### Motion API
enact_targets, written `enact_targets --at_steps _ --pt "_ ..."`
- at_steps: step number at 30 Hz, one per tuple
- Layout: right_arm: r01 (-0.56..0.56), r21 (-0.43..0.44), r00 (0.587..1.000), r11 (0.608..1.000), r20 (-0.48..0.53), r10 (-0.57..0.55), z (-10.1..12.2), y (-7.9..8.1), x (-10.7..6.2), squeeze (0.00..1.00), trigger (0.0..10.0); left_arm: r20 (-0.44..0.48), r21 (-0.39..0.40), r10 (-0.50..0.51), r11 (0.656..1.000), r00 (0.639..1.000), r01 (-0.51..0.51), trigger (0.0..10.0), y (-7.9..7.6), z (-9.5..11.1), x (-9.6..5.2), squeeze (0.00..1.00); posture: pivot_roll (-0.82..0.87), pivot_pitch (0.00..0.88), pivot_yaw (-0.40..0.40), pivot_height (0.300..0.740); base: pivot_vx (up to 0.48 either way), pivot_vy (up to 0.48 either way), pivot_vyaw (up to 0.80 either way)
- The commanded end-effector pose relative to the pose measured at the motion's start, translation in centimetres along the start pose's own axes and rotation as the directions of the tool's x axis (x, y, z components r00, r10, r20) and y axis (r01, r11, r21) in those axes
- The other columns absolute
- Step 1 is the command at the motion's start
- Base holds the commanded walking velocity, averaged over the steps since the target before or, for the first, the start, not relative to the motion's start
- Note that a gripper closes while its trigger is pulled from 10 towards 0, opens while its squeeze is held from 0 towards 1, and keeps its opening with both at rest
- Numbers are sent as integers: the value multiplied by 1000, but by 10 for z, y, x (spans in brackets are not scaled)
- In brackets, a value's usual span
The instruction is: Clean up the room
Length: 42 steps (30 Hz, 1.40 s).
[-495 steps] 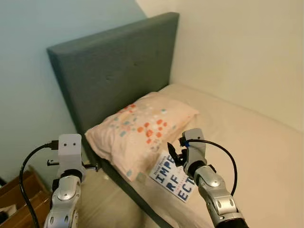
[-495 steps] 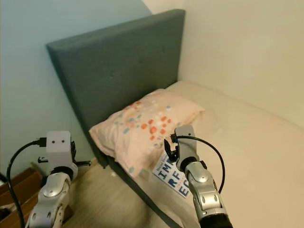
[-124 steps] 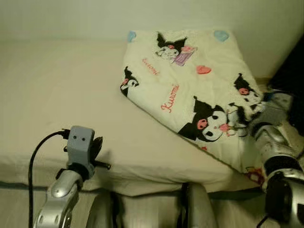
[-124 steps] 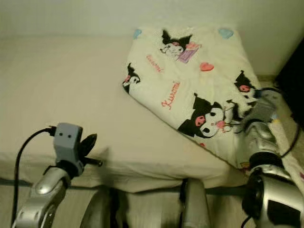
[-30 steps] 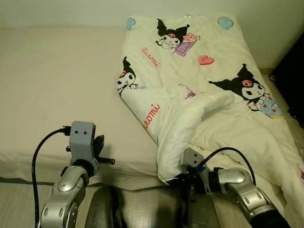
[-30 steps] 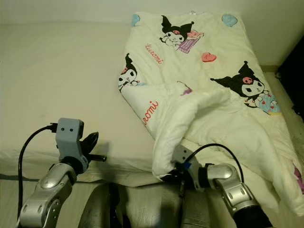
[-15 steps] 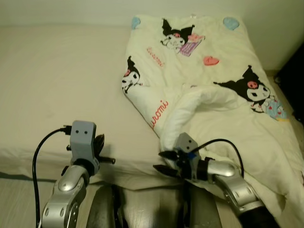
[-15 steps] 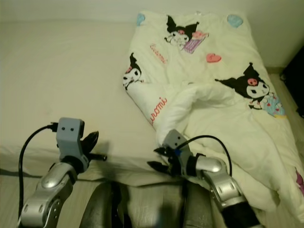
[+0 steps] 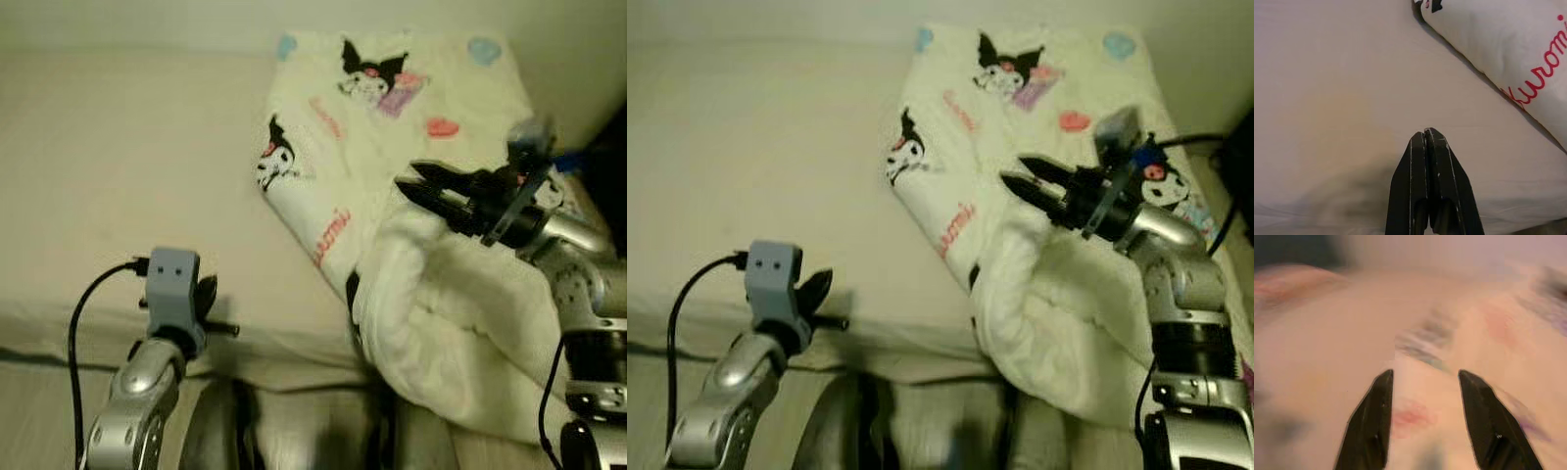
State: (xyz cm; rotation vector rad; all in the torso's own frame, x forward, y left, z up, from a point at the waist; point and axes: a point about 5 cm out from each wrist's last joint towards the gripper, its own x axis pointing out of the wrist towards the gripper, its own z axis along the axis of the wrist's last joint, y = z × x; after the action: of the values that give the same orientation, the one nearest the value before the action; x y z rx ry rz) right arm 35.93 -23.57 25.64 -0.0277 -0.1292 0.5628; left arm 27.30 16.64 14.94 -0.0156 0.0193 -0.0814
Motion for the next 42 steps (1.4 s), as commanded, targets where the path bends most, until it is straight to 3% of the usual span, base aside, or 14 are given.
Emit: enact_targets --at_steps 1,7,22,23,24,25,27,30,31,33,34,37,38,42 --pt "190 7 977 982 -97 -189 -23 -19 -8 1000 10000 -34 -5 0 1000 999 0 10000 1 -9 -2 0 10 291 44 579 0 0 0" --pt "286 -87 931 954 -211 -298 -55 -28 -13 1000 10000 -36 2 0 1000 999 0 10000 4 -9 -2 0 20 298 49 579 0 0 0" --pt "306 -85 935 948 -160 -316 -54 -28 9 1000 10000 -32 26 23 999 999 -22 10000 13 -5 -3 0 49 312 55 579 0 0 0" --pt "295 -88 935 952 -181 -306 -57 -27 10 482 4824 -31 27 25 999 999 -24 10000 13 -5 -3 0 49 312 55 579 0 0 0" --pt "295 -88 935 952 -181 -306 -57 -27 10 482 4824 -31 27 25 999 999 -24 10000 13 -5 -3 0 49 312 55 579 0 0 0" --pt "286 -92 932 954 -203 -299 -60 -25 11 0 1843 -32 28 26 999 999 -26 10000 14 -5 -3 0 50 314 53 579 0 0 0" --pt "280 -94 930 955 -221 -295 -64 -24 11 0 1961 -32 29 27 999 999 -26 10000 14 -5 -3 0 50 315 52 579 0 0 0" --pt "278 -97 923 956 -249 -294 -69 -22 11 0 4980 -33 33 25 999 999 -24 10000 14 -6 -4 0 52 315 50 579 0 0 0" --pt "280 -98 920 955 -259 -296 -71 -22 11 0 9765 -34 35 24 999 999 -22 10000 14 -6 -4 0 54 315 50 579 0 0 0" --pt "289 -100 913 952 -269 -306 -74 -22 11 0 8706 -35 37 23 999 999 -21 10000 14 -6 -4 0 54 315 50 579 0 0 0" --pt "293 -101 912 951 -269 -310 -75 -22 11 0 5059 -35 37 22 999 999 -21 10000 14 -6 -4 0 54 314 52 579 0 0 0" --pt "295 -102 911 950 -269 -312 -75 -22 11 0 5059 -35 37 22 999 999 -21 10000 14 -6 -4 0 54 314 52 579 0 0 0" --pt "301 -99 910 948 -266 -317 -75 -23 10 0 1333 -35 38 22 999 999 -21 10000 14 -6 -4 0 54 314 52 579 0 0 0" --pt "312 -90 911 946 -255 -325 -72 -24 11 0 0 -32 40 23 999 999 -22 10000 14 -5 -3 0 54 313 54 579 0 0 0"
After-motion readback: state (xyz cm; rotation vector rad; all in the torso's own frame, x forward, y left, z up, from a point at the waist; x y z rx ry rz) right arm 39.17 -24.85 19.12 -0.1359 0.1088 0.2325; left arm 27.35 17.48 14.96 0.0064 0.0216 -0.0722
